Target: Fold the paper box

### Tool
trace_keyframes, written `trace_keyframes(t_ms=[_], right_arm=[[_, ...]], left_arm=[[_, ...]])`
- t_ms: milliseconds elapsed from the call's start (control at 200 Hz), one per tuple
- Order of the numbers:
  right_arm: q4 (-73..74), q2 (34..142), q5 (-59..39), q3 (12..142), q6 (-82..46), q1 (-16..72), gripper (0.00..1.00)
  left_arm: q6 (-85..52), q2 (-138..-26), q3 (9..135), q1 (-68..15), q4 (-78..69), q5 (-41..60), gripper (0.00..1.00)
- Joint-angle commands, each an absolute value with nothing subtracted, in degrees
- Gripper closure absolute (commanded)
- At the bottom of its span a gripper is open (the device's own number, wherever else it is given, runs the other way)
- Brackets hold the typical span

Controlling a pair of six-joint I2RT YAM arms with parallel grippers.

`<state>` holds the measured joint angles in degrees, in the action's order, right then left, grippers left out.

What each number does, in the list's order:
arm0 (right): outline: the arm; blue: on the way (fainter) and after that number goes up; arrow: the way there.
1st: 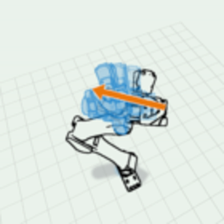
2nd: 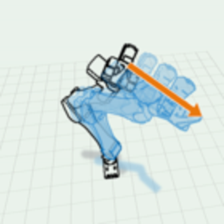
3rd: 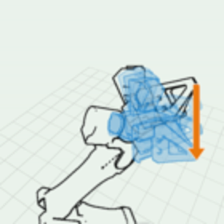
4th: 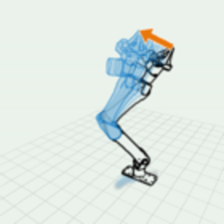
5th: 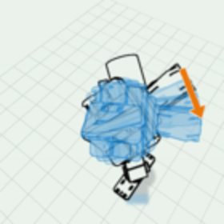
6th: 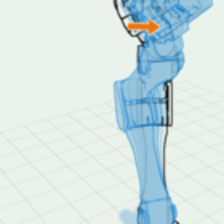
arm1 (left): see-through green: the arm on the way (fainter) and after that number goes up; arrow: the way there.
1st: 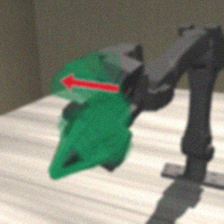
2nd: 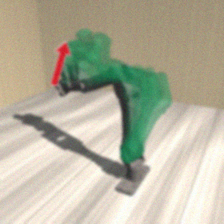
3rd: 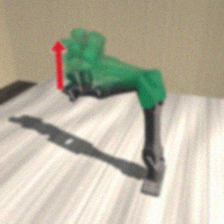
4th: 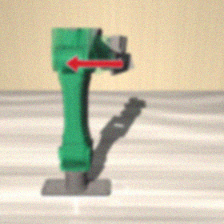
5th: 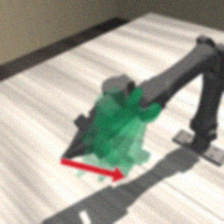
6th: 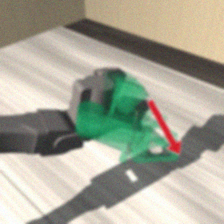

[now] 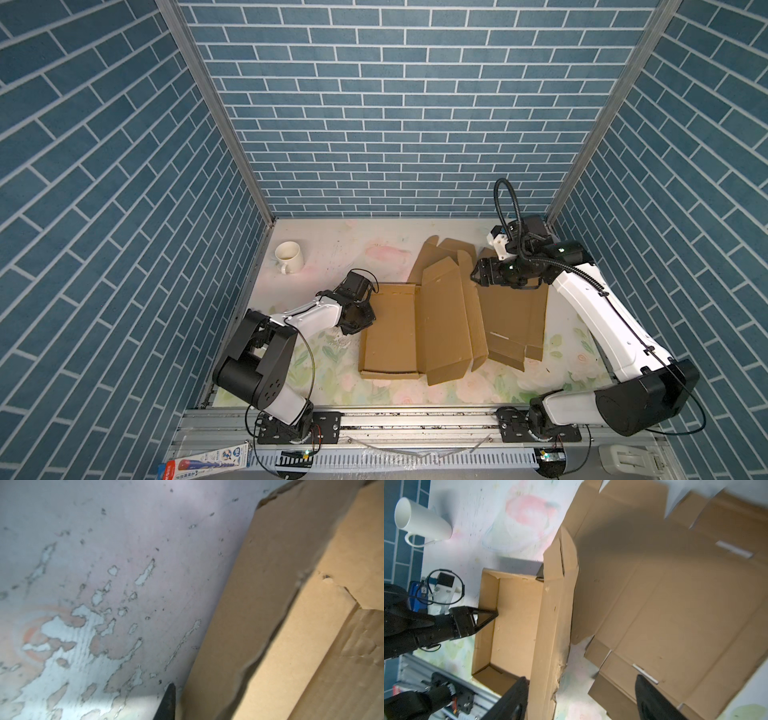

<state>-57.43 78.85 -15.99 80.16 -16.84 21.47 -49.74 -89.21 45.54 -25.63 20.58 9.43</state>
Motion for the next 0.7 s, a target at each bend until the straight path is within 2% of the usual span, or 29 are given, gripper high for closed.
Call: trace_keyframes(t_ms=[0,130,250,325,415,520,695], right_arm=[[-52.75,77.4,-26.37,74.47,-20.78,21.54,0.2],[-47.31,78.5,-32.34,71.28,-22.65,21.83,0.32],[-48.42,80.65,-32.0,73.38,-19.17,22.63,0.59],[-50.25,81.98,-30.31,75.31,-15.89,23.32,0.73],[-52.94,83.84,-28.1,78.35,-11.47,24.08,0.87],[-57.47,86.47,-22.75,83.32,-6.21,25.85,0.95],[-63.76,91.02,-18.99,93.81,-1.1,27.74,1.0]], left_arm=[[-50.75,-88.16,44.38,-25.58,19.49,8.8,0.77],[-50.94,-87.76,44.27,-25.52,18.86,9.31,0.77],[-50.65,-86.47,44.36,-25.57,18.63,9.66,0.75],[-49.73,-85.41,44.85,-25.53,19.45,10.01,0.69],[-47.62,-84.05,46.14,-25.47,21.71,9.91,0.57],[-45.24,-81.92,46.92,-24.77,24.9,10.1,0.44],[-38.74,-75.07,49.28,-22.3,33.29,11.61,0.36]])
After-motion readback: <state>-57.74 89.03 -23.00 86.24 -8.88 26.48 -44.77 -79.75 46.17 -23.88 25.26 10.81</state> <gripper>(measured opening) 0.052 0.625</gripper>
